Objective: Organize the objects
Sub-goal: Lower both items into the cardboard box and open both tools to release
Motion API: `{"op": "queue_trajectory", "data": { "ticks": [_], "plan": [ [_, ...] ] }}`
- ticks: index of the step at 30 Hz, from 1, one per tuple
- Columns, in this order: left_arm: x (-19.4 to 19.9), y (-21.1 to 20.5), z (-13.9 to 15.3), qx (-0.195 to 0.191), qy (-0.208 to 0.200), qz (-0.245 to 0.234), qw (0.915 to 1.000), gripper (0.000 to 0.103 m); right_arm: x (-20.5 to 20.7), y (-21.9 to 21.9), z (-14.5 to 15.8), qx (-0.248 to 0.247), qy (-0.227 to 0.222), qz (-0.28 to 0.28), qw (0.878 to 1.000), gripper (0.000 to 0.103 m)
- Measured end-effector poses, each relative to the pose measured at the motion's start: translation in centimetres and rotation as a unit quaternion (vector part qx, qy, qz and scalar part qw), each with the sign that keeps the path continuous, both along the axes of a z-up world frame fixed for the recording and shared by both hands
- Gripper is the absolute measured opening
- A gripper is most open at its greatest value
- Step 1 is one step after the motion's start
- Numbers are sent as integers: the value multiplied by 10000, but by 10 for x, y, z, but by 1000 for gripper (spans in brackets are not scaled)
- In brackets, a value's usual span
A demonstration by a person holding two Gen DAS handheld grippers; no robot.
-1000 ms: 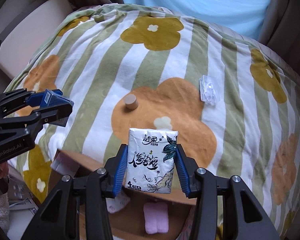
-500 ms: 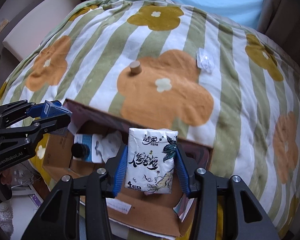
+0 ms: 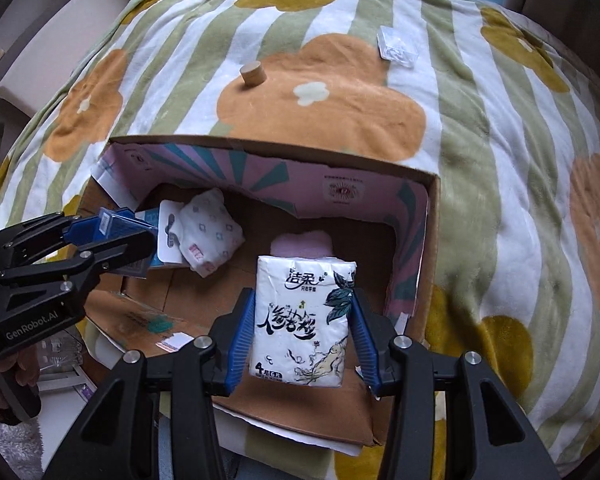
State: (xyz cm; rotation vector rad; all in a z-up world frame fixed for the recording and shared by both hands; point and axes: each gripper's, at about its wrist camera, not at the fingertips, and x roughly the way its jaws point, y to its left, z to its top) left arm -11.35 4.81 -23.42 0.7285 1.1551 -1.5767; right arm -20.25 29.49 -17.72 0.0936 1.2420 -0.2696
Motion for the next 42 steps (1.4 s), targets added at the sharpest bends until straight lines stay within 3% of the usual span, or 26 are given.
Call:
{"op": "queue_trajectory", "data": {
  "ticks": [13,14,16,17,18,21,31,42],
  "plan": [
    [-27,1,-6,109,-141,-205,9996,36,-10,-15,-7,98,-88,-107,9999,42],
    [-28,2,-6,98,-127,-211,9996,42,-10,-15,-7,122,-99,-100,9998,43],
    [-30,5,-3,51,-84,-206,9997,92,-11,-17,-6,187,-152,-94,9997,48],
    [-29,8,-1,-10,-91,-177,9998,102,-11,-18,-6,210,-149,-94,9996,62],
    [-29,10,0,-25,-74,-191,9998,103,-12,-18,-6,203,-158,-99,9996,76],
    [-28,13,3,-6,-143,-225,9996,103,-16,-20,0,409,-335,-65,9986,85],
    [-10,21,7,15,-315,-217,9993,103,-20,-16,8,719,-469,-16,9963,85],
    [2,15,10,9,-369,-312,9988,103,-11,-10,9,505,-361,50,9981,85]
  ]
}}
